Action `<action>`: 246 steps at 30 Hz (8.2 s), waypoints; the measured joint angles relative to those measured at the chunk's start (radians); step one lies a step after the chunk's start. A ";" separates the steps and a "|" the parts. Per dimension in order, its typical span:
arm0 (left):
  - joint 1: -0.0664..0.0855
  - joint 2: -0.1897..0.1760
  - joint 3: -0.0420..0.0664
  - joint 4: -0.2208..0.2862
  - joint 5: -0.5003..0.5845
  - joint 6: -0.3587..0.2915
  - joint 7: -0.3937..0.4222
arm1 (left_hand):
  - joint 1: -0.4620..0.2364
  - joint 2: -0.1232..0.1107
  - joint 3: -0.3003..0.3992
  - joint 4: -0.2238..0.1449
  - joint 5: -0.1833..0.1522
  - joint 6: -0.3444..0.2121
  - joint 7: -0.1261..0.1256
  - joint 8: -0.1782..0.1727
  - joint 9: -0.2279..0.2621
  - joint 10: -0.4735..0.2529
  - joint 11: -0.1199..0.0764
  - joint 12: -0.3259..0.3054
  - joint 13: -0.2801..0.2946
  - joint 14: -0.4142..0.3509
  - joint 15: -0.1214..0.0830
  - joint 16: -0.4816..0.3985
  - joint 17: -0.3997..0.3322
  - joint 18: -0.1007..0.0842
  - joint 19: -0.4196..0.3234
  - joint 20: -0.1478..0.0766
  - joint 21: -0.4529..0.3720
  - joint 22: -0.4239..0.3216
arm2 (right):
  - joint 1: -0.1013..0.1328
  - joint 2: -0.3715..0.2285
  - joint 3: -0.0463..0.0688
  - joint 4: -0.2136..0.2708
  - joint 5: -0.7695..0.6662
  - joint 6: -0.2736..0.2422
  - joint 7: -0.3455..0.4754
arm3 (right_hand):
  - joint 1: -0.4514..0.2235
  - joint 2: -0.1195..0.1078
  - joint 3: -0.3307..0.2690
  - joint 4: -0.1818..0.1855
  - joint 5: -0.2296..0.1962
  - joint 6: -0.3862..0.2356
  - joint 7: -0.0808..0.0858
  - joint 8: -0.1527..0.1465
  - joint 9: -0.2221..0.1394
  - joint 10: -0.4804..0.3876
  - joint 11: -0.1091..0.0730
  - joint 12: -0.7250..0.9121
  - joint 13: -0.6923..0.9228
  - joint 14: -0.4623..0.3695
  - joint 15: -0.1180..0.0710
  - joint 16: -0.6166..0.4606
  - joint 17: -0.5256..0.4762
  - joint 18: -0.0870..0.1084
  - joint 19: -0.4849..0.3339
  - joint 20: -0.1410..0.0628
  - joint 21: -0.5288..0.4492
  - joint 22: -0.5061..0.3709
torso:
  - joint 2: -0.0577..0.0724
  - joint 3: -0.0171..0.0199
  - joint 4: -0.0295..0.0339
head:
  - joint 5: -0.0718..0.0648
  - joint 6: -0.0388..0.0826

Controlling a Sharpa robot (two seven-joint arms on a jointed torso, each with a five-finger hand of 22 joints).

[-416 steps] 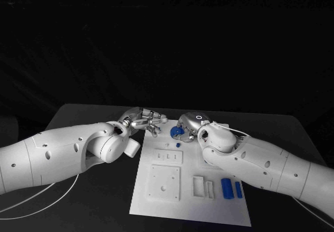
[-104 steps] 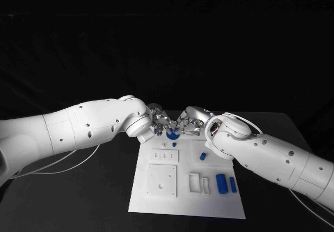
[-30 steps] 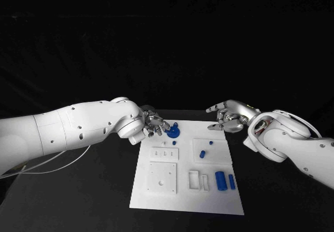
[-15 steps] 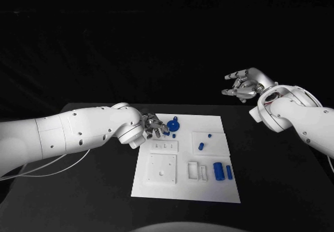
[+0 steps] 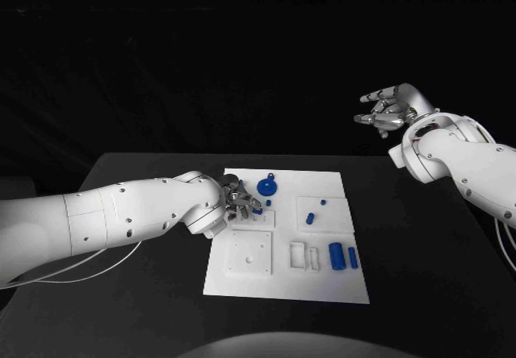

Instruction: Assemble the parts on the task board

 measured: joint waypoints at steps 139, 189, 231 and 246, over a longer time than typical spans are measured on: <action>-0.004 0.043 0.003 -0.069 -0.096 0.136 -0.051 | -0.013 0.052 0.009 -0.003 -0.180 0.003 0.003 -0.003 0.081 0.007 -0.001 0.096 0.033 0.023 0.002 0.082 0.091 -0.005 0.029 0.007 -0.105 0.101 | -0.007 0.046 0.001 0.002 -0.022 0.026 -0.031 | -0.018 0.002 -0.003 0.003 0.054 -0.004 0.000 0.001 -0.001 0.001 0.001 0.000 -0.009 0.003 -0.004 -0.012 0.002 -0.014 -0.004 -0.003 -0.010 -0.022 | 0.004 0.0025 -0.0007 | 0.006 -0.029; 0.028 0.082 0.002 -0.115 -0.072 0.250 -0.071 | -0.044 0.073 0.020 -0.022 -0.175 0.003 0.003 -0.003 0.081 0.007 -0.001 0.131 0.026 0.026 0.006 0.112 0.106 -0.005 0.032 0.011 -0.097 0.101 | -0.014 0.055 0.001 -0.005 -0.022 0.033 -0.032 | -0.017 0.002 0.000 0.000 0.063 -0.009 0.001 0.001 -0.001 0.001 0.001 0.000 -0.010 0.003 -0.003 -0.016 0.004 -0.014 -0.004 -0.003 -0.010 -0.025 | 0.004 0.0025 0.0000 | 0.009 -0.037; 0.028 0.081 0.002 -0.122 -0.112 0.262 -0.084 | -0.054 0.084 0.033 -0.042 -0.213 0.003 0.003 -0.003 0.081 0.007 -0.001 0.131 0.019 0.025 0.007 0.112 0.101 -0.005 0.032 0.011 -0.097 0.101 | -0.014 0.057 0.001 -0.006 -0.025 0.034 -0.036 | -0.022 -0.002 0.002 -0.003 0.073 -0.008 0.001 0.001 -0.001 0.001 0.001 0.000 -0.011 0.003 -0.003 -0.016 0.004 -0.015 -0.001 -0.006 -0.010 -0.026 | 0.004 0.0012 -0.0007 | 0.004 -0.043; 0.027 0.090 0.002 -0.127 -0.118 0.270 -0.085 | -0.054 0.083 0.035 -0.042 -0.213 0.003 0.003 -0.003 0.081 0.007 -0.001 0.131 0.015 0.025 0.008 0.112 0.101 -0.005 0.032 0.011 -0.097 0.101 | -0.014 0.059 0.001 -0.009 -0.025 0.035 -0.037 | -0.022 -0.002 0.002 -0.003 0.073 -0.007 0.000 0.001 -0.001 0.001 0.001 0.000 -0.011 0.003 -0.004 -0.016 0.004 -0.015 -0.001 -0.006 -0.010 -0.026 | 0.005 0.0031 -0.0005 | 0.003 -0.046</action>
